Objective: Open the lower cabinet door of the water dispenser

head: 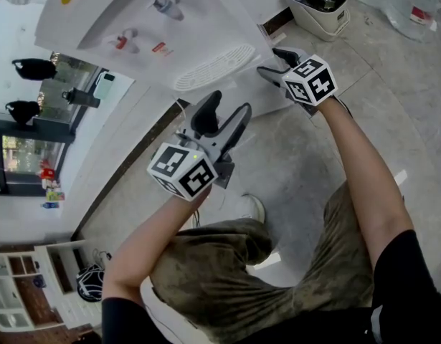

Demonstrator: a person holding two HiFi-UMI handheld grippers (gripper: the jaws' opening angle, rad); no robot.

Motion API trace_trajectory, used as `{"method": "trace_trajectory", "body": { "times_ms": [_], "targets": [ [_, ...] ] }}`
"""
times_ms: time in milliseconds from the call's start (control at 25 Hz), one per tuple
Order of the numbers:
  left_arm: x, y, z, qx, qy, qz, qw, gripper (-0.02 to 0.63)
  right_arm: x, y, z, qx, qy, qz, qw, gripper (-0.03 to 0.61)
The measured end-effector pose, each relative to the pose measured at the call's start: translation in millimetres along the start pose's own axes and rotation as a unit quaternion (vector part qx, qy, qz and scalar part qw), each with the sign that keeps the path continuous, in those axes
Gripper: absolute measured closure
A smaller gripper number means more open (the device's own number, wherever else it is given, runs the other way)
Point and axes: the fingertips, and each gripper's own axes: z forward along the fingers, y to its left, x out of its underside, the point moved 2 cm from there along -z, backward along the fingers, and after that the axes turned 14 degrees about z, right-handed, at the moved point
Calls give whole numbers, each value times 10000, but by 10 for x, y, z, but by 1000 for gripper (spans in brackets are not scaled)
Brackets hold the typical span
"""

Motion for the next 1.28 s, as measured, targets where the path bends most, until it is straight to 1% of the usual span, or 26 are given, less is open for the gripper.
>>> {"method": "trace_trajectory", "body": {
  "times_ms": [200,320,480,600,720,840,960,1120,1280],
  "targets": [
    [136,91,-110,-158,136,-60,9998,325,26,45,-58,31,18,8,10000,314],
    [153,114,-114,-245,132,-148,9995,325,50,76,-101,33,36,74,10000,314],
    [160,-7,-58,-46,185,60,9998,325,74,108,-165,27,50,111,9999,314],
    [206,-60,-27,14,255,62,9997,325,111,160,-198,5,13,31,10000,314],
    [233,-71,32,-20,328,63,9994,325,151,202,-273,-178,-82,2,9998,314],
    [230,-84,95,-32,359,27,9993,325,192,250,-354,-426,-47,-127,9990,314],
    [222,-134,132,7,364,97,9993,325,213,275,-388,-535,-68,-2,9985,319],
    [234,-199,135,20,436,184,9989,325,224,273,-443,-557,-24,36,9984,376],
    [274,-217,72,-17,482,167,9987,325,269,333,-501,-777,157,-178,9967,379]
  ]
}}
